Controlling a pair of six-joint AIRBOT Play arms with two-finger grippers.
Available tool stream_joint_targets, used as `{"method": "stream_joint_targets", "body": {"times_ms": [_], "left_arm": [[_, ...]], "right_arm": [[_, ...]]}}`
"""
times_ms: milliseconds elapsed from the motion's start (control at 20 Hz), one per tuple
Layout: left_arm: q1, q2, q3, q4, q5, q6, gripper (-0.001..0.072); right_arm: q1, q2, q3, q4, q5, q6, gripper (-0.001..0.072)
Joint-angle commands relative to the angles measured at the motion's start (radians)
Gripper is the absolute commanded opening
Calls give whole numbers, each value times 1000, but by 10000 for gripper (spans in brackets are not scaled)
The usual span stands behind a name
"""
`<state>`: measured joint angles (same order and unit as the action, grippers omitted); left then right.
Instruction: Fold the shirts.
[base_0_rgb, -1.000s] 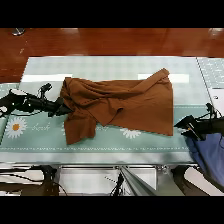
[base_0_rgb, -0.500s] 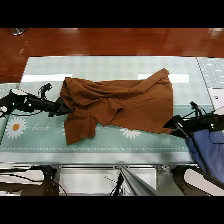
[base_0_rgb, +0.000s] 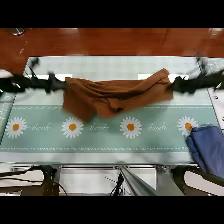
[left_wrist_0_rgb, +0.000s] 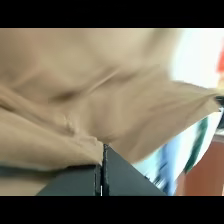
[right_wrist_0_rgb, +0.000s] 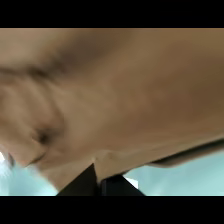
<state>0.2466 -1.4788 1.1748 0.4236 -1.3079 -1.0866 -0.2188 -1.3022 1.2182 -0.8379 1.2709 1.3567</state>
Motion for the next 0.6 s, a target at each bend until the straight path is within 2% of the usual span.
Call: {"method": "stream_joint_targets", "body": {"times_ms": [0,100,200,350,550], "left_arm": [[12,106,356,-192,8,-31,17],[21,164,584,-178,56,-97,17],[44,216,785,-87,77,-172,17],[116,338,967,164,86,-293,17],[260,615,923,441,104,-328,17]], "right_arm": [[14,-3,522,-68,59,97,26],[14,-2,785,-130,93,142,26],[14,38,950,-143,88,159,26],[14,212,954,-207,18,159,26],[14,434,954,-368,21,160,26]]}}
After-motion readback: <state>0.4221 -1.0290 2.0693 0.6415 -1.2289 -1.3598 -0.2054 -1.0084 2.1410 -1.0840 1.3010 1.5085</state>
